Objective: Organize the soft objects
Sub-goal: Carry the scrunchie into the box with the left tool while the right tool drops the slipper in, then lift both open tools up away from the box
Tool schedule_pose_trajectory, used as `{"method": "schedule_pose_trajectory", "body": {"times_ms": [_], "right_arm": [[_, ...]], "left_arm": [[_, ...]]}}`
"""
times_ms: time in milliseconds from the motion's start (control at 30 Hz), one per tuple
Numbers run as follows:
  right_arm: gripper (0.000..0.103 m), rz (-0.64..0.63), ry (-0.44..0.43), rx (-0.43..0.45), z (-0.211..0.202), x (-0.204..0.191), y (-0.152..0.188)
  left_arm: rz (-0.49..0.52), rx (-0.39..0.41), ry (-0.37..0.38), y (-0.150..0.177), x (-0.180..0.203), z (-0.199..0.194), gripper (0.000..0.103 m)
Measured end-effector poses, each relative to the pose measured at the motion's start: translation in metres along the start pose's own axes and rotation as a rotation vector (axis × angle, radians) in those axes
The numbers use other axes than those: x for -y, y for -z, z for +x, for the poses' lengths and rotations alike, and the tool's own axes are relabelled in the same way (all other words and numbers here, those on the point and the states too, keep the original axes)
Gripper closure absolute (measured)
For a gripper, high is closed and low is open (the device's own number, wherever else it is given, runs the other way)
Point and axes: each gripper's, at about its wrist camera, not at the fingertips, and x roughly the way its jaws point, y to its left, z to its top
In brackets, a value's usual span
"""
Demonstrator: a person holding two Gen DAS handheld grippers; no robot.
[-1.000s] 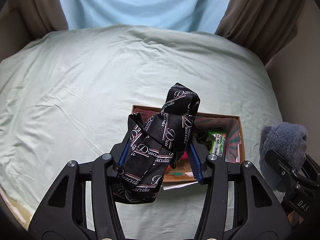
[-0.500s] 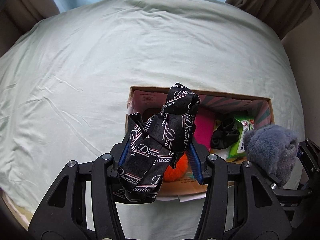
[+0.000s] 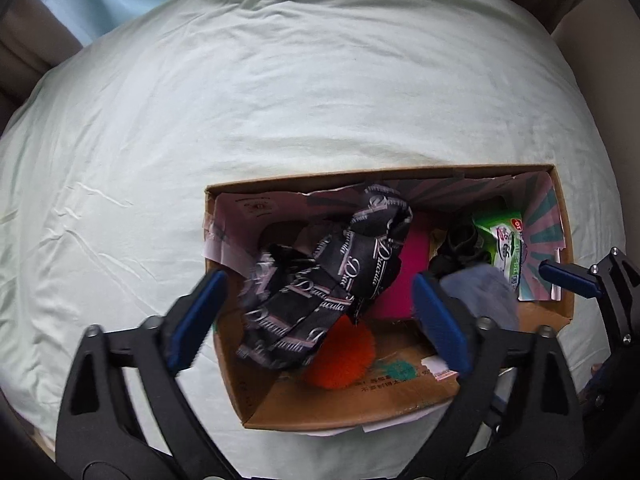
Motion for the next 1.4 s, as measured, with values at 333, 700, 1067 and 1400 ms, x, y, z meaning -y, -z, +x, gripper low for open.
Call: {"method": "schedule_pose_trajectory", "body": {"times_ms": [333, 700, 1067, 1400], "right_arm": [[0.004, 0.066, -0.009, 0.011, -0.005, 0.015, 0.013], [0.004, 0.086, 0.03, 0.092, -0.048, 0.008, 0.022], [0.004, 0.209, 0.068, 0.25, -0.14, 0.0, 0.036], [0.001, 0.378, 0.166, 0.4, -0.256, -0.002, 0.061]], "left_arm": [[-0.001, 0.003, -0.005, 0.007, -0.008, -0.011, 0.0], [-0.007, 0.089, -0.002, 0.024, -0.011, -0.061, 0.0], [-0.071, 0.261, 0.016, 0.067, -0.023, -0.167, 0.0], [-0.101, 0.445, 0.004, 0.108, -0.021, -0.279, 0.0]]}}
